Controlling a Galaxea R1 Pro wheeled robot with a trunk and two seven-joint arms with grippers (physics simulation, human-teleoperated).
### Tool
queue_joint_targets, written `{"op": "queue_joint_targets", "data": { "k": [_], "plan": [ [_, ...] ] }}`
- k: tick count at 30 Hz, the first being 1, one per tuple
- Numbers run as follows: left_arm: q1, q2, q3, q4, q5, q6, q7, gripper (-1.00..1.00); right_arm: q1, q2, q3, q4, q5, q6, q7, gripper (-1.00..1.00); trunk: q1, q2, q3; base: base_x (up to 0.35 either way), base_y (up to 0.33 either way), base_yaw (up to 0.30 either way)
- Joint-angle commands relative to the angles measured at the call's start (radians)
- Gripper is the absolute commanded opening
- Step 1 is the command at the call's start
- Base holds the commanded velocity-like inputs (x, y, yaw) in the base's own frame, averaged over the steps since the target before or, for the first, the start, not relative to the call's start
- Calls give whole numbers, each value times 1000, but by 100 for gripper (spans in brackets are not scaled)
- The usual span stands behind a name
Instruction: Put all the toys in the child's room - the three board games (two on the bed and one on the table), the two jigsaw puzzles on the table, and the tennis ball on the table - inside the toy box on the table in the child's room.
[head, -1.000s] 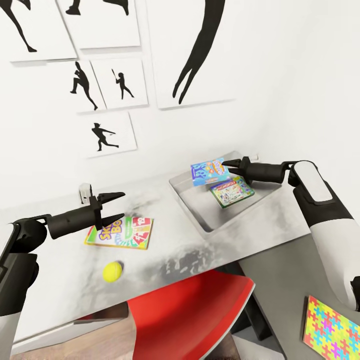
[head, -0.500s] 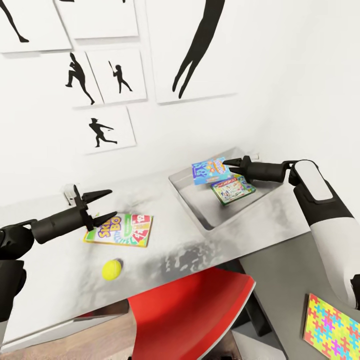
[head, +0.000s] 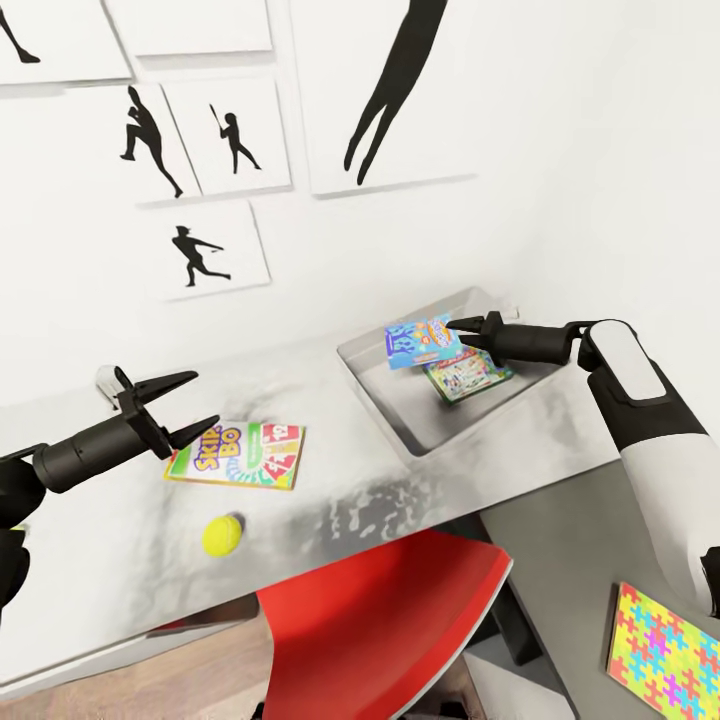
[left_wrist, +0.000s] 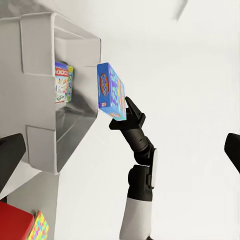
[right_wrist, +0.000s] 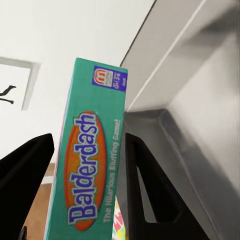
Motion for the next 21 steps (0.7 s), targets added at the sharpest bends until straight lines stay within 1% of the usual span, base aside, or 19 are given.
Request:
{"op": "queue_joint_targets", "data": {
  "k": [1, 21],
  "plan": [
    [0, 1, 1, 0, 10, 2, 8, 100, -1, -1, 2, -1, -12, 0, -10, -100, 0, -2, -3, 0, 0, 0],
    [1, 3, 3, 0, 12, 1, 1, 100, -1, -1, 0, 0, -13, 0, -10, -100, 0, -2, -36, 0, 0, 0]
  ]
}}
